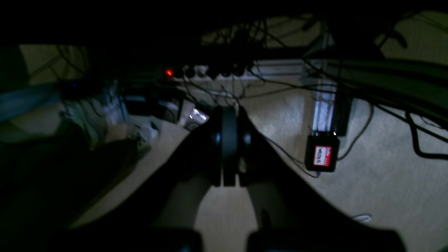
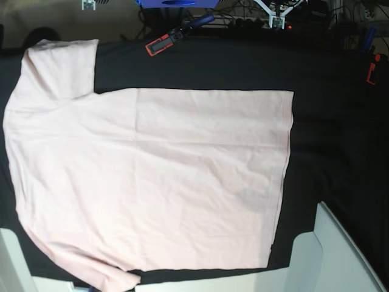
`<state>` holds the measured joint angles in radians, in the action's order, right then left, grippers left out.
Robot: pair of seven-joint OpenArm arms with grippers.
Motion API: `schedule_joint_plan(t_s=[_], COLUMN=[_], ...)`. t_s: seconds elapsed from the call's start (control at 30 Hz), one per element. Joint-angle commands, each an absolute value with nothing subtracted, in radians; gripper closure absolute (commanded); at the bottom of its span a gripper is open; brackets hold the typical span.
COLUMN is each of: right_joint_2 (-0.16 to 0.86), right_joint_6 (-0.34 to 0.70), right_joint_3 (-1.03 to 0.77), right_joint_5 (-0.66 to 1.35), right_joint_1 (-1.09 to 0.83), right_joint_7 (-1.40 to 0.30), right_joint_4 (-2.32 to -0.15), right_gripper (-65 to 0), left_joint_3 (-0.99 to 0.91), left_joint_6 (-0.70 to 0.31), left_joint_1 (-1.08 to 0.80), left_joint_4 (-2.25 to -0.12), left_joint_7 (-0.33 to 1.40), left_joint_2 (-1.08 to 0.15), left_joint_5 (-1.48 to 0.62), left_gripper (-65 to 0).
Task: Fold the T-shirt properly
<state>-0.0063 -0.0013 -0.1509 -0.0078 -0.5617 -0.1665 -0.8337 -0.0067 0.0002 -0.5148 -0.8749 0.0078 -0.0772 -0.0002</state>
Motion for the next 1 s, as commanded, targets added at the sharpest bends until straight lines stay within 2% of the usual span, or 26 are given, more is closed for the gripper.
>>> schedule_joint_plan(t_s=[0.0,0.33,0.53,0.8,0.87,0.97], right_joint_2=[-0.005,-0.005,-0.005,0.002,0.005,-0.001], right_joint_6=[-0.005,-0.005,-0.005,0.005,0.068,0.214], right_joint_3=[-0.162,-0.291,-0.41,-0.493,-0.495,-0.521], right_joint_5=[-0.007,-0.007,-0.007,-0.007,-0.004,-0.004], right_joint_1=[-0.599,-0.723,-0.72,-0.667,-0.639,-0.601], right_joint_7=[-0.176,-0.415,-0.533,-0.572,-0.572,-0.572], right_joint_4=[-0.901,-1.394,-1.59,-1.735,-1.735,-1.736], right_gripper=[-0.1,-0.1,-0.1,-1.2,-1.3,-6.2], left_joint_3=[-0.007,-0.007,-0.008,-0.01,-0.021,-0.071], left_joint_6=[0.004,0.004,0.004,0.007,0.007,0.007], left_joint_1=[-0.547,-0.705,-0.73,-0.71,-0.693,-0.668], left_joint_4=[-0.926,-1.29,-1.409,-1.5,-1.501,-1.5], left_joint_7=[-0.007,0.002,0.004,0.005,0.005,0.005], left_joint_2=[-0.079,-0.079,-0.079,-0.079,-0.079,-0.077], left_joint_5=[0.001,0.001,0.007,0.007,0.008,0.008], left_gripper=[0.0,0.0,0.0,0.0,0.0,0.0])
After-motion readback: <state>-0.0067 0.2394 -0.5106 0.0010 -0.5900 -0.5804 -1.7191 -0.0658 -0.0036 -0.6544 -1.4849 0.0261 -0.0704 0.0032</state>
